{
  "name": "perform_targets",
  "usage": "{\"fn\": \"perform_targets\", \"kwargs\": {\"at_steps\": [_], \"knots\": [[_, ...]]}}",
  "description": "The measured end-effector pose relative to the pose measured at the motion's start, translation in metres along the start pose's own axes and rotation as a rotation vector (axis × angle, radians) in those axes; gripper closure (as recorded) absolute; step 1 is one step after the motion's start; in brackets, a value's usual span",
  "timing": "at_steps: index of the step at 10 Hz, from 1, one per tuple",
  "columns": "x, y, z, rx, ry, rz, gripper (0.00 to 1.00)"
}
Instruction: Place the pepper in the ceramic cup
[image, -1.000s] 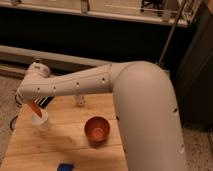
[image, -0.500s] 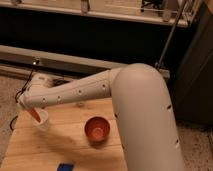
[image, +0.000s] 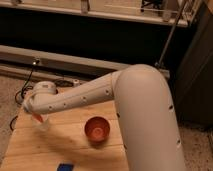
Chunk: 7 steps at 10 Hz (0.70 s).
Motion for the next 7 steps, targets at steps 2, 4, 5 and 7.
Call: {"fn": "perform_targets", "kwargs": {"at_steps": [2,4,5,7], "knots": [[-0.006,0.000,0.000,-0.002,0.002,0.005,0.34],[-0.012,-0.002,0.000,0.003,-0.005,0.018,0.21],[-0.014,-0.004,0.001,0.010,-0.011,0.025,0.20],[-0.019,-0.006,0.001,0.014,-0.031,0.036,0.20]]}}
